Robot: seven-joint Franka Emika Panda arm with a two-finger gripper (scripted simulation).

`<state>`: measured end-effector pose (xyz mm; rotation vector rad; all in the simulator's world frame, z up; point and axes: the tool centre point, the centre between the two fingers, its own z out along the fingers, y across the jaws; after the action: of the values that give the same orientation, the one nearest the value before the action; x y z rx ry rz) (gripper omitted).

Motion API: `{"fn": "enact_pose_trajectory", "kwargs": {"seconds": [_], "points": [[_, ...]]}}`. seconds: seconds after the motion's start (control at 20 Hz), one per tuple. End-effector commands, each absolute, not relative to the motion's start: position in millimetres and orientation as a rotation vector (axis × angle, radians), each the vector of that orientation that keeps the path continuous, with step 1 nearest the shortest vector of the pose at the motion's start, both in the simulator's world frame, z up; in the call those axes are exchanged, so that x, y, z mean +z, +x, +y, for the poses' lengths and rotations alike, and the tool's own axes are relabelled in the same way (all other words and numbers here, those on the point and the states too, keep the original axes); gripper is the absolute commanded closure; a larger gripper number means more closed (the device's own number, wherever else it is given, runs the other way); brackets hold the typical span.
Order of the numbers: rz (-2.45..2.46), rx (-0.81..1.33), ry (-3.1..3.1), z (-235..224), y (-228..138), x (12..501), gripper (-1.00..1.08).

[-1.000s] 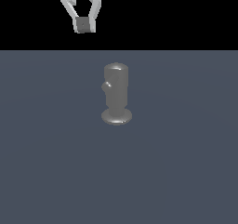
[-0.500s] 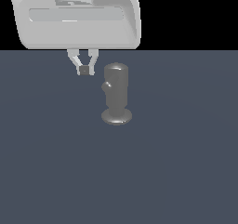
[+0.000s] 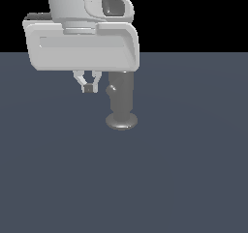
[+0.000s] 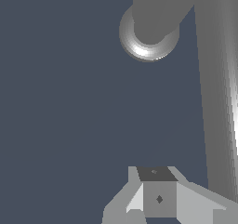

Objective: Turn on the faucet by rotating a designated handle.

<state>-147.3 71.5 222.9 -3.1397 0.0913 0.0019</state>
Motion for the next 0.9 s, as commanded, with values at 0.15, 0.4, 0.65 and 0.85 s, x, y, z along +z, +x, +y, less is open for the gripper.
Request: {"fn": "enact_pose_trajectory", "kwargs": {"seconds": [0.15, 0.4, 0.65, 0.85], "points": [[0.093, 0.000, -3.140, 72.2, -144.8, 219.3, 1.08], [0.093, 0.000, -3.140, 61.2, -143.9, 219.6, 1.08], [0.093, 0.000, -3.140, 33.7, -140.9, 219.6, 1.08], [0.093, 0.000, -3.140, 11.6, -138.4, 219.6, 1.08]]}}
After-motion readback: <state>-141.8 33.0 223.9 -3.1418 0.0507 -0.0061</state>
